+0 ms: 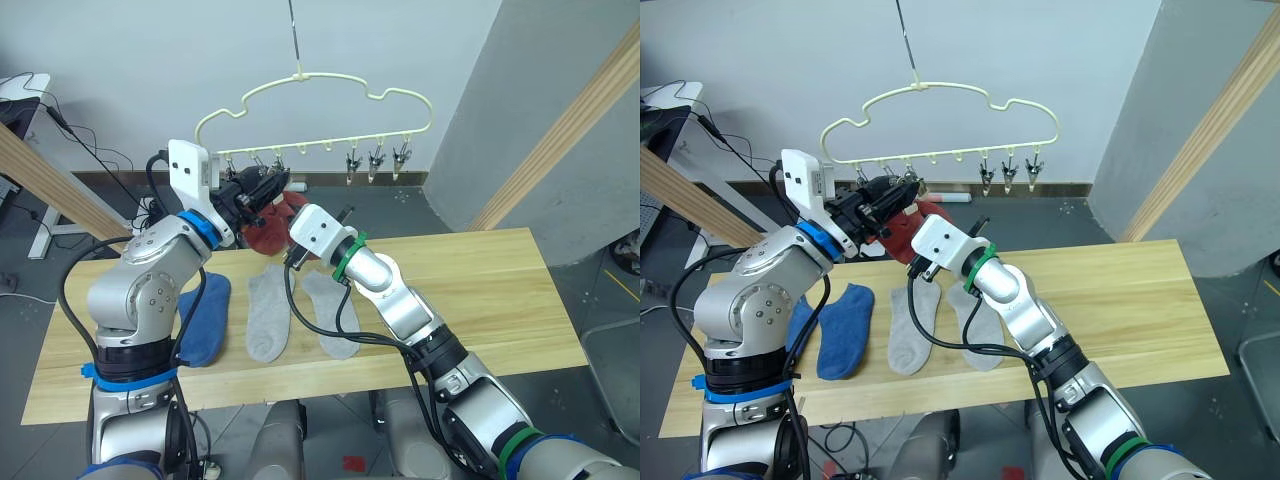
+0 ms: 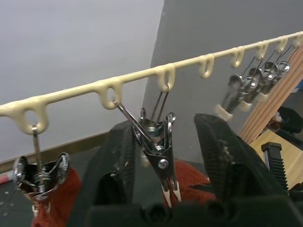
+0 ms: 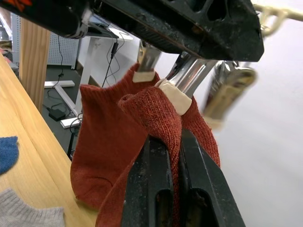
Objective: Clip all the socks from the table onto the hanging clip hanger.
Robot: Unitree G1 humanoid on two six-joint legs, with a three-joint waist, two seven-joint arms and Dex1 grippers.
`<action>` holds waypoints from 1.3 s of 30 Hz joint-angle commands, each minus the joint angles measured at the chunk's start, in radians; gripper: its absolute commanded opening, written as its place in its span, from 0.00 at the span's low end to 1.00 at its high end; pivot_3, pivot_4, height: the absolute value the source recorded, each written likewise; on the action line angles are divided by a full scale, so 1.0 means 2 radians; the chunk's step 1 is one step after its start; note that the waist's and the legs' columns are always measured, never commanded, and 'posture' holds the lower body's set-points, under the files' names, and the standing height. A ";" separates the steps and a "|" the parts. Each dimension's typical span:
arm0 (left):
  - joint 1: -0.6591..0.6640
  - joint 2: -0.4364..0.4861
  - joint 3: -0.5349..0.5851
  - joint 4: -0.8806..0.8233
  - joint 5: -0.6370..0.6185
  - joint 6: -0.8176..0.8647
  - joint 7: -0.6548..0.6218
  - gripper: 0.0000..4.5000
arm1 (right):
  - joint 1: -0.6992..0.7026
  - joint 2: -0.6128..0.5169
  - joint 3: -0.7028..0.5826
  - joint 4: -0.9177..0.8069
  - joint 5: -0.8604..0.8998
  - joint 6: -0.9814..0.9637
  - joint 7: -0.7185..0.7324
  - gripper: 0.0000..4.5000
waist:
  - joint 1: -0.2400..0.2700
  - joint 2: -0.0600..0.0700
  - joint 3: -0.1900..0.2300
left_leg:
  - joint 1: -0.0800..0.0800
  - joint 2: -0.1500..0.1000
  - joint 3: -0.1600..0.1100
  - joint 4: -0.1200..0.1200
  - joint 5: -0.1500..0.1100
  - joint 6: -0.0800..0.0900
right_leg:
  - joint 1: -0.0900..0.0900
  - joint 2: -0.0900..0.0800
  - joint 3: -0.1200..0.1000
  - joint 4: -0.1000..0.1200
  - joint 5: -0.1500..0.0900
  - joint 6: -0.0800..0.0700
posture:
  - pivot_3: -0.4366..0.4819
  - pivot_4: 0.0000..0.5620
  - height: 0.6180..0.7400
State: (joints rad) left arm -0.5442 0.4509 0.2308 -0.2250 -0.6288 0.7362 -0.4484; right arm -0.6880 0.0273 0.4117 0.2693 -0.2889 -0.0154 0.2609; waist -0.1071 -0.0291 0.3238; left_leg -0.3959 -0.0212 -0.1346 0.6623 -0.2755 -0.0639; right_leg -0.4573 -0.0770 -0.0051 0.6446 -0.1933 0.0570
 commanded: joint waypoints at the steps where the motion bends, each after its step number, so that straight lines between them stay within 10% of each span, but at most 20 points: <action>1: 0.005 0.010 0.004 -0.017 -0.003 -0.007 -0.008 0.46 | -0.007 0.012 -0.006 -0.012 0.017 -0.003 0.014 0.00 | 0.000 0.000 0.000 | 0.000 0.000 0.000 0.000 0.000 0.000 | 0.000 0.000 0.000 0.000 0.000 0.000 | 0.31 0.57 1.00; 10: 0.020 0.017 -0.005 -0.019 0.035 -0.049 -0.001 0.47 | 0.013 0.008 0.004 -0.045 0.035 0.051 0.069 0.56 | 0.000 0.000 0.000 | 0.000 0.000 0.000 0.000 0.000 0.000 | 0.000 0.000 0.000 0.000 0.000 0.000 | 0.31 0.57 1.00; 25: 0.114 -0.059 -0.065 -0.061 0.194 -0.254 0.072 0.47 | 0.169 -0.196 -0.088 -0.453 0.192 0.305 0.253 0.56 | 0.009 0.000 0.000 | 0.000 0.000 0.000 0.000 0.000 0.001 | 0.000 0.000 0.000 -0.001 0.000 0.000 | 0.25 0.58 1.00; 39: 0.087 -0.135 -0.095 0.022 0.243 -0.305 0.120 0.47 | 0.138 -0.276 -0.206 -0.503 0.312 0.431 0.230 0.56 | -0.001 0.000 0.000 | 0.002 0.000 0.001 0.001 0.001 0.003 | 0.002 0.000 0.000 0.000 0.002 0.001 | 0.21 0.58 1.00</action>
State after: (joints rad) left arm -0.3552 0.1881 0.0459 -0.1668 -0.1542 0.1587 -0.2235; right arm -0.4029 -0.5178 0.0200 -0.6935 0.3074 0.8468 0.7310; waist -0.1089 -0.0293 0.3239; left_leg -0.3929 -0.0214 -0.1325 0.6645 -0.2738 -0.0587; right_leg -0.4526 -0.0771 -0.0046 0.6437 -0.1897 0.0590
